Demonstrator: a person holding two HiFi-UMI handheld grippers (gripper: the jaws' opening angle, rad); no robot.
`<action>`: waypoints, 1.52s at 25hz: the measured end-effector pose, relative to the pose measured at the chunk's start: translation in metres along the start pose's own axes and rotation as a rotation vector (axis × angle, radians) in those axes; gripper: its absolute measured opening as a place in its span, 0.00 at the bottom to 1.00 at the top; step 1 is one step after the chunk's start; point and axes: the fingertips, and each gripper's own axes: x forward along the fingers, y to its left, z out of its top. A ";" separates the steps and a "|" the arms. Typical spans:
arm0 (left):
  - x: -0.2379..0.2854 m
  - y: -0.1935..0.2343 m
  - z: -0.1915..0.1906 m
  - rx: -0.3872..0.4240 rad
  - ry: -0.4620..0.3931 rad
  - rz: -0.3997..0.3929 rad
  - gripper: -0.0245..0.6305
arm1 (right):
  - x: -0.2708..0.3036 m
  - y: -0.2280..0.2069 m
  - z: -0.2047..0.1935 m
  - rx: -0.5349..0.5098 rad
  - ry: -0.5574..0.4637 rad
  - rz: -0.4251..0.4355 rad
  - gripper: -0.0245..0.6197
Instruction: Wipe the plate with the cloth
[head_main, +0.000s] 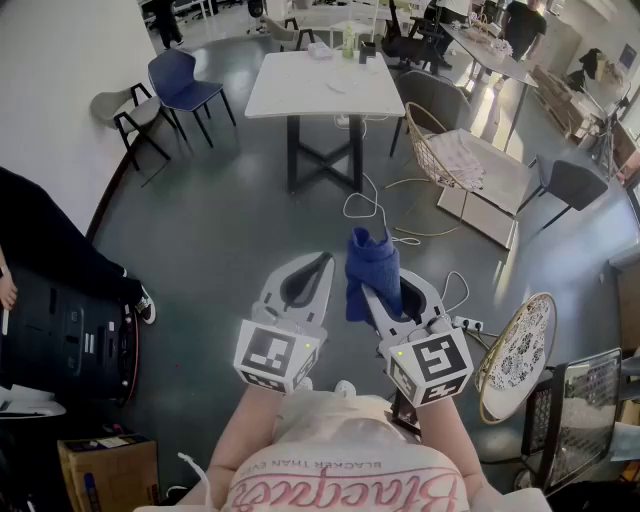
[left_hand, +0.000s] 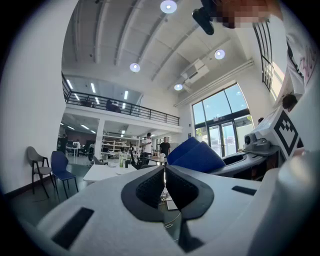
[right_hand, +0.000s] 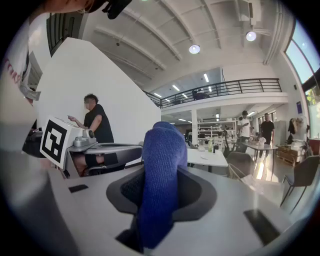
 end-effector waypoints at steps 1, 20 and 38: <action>0.003 -0.002 0.002 0.001 -0.001 0.005 0.04 | -0.002 -0.004 0.001 -0.001 0.002 0.003 0.22; 0.046 -0.020 0.001 0.024 0.012 0.009 0.04 | -0.003 -0.045 -0.004 -0.011 -0.002 0.038 0.23; 0.189 0.100 -0.001 0.021 0.006 -0.067 0.04 | 0.151 -0.134 0.024 -0.008 0.012 -0.038 0.23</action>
